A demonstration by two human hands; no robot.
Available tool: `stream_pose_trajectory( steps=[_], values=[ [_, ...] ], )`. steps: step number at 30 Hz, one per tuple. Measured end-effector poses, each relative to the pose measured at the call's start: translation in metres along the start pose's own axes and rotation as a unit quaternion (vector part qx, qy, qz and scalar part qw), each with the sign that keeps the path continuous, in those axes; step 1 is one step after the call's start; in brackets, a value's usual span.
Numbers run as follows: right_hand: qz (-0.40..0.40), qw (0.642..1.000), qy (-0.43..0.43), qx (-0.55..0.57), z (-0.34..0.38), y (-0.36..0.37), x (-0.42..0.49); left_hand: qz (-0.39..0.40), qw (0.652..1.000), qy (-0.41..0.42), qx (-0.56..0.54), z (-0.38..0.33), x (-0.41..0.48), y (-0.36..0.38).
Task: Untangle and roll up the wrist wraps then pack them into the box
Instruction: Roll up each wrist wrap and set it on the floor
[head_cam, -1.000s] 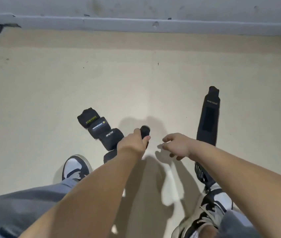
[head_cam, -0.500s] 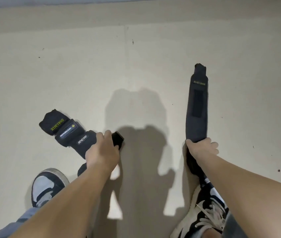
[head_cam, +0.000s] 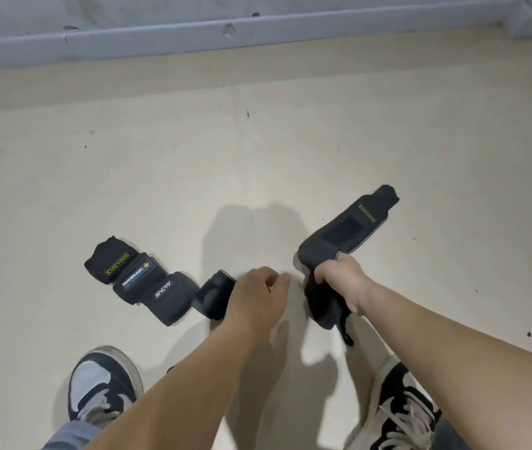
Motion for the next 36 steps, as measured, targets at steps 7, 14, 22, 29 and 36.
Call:
stream_pose_trajectory(
  steps=[7, 14, 22, 29, 36],
  values=[
    [0.161, 0.96, -0.141, -0.179, 0.135, 0.012, -0.082, 0.261, 0.758, -0.203, -0.562, -0.043, -0.03, -0.025],
    [0.279, 0.873, -0.235, -0.323, 0.201, 0.026, -0.218, 0.206, 0.72, -0.132, -0.649, -0.097, -0.101, -0.14],
    [0.366, 0.809, -0.223, -0.401, 0.207, 0.002, -0.29, 0.18, 0.836, -0.002, -0.518, -0.14, -0.174, -0.232],
    [0.328, 0.903, -0.235, 0.149, 0.277, 0.003, -0.315, 0.173, 0.924, 0.154, -0.304, -0.178, -0.242, -0.233],
    [0.246, 0.874, -0.342, 0.241, 0.299, 0.001, -0.297, 0.203, 0.937, 0.135, -0.25, -0.156, -0.23, -0.223]
  ],
)
Point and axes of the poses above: each hand's wrist, its own x-axis towards the middle knuckle, its own y-axis out of the palm, z = x × y, the point moved 7 cm from there along x, towards the middle knuckle, and after that the axes turned 8 degrees about -y, right-handed, at the moved point
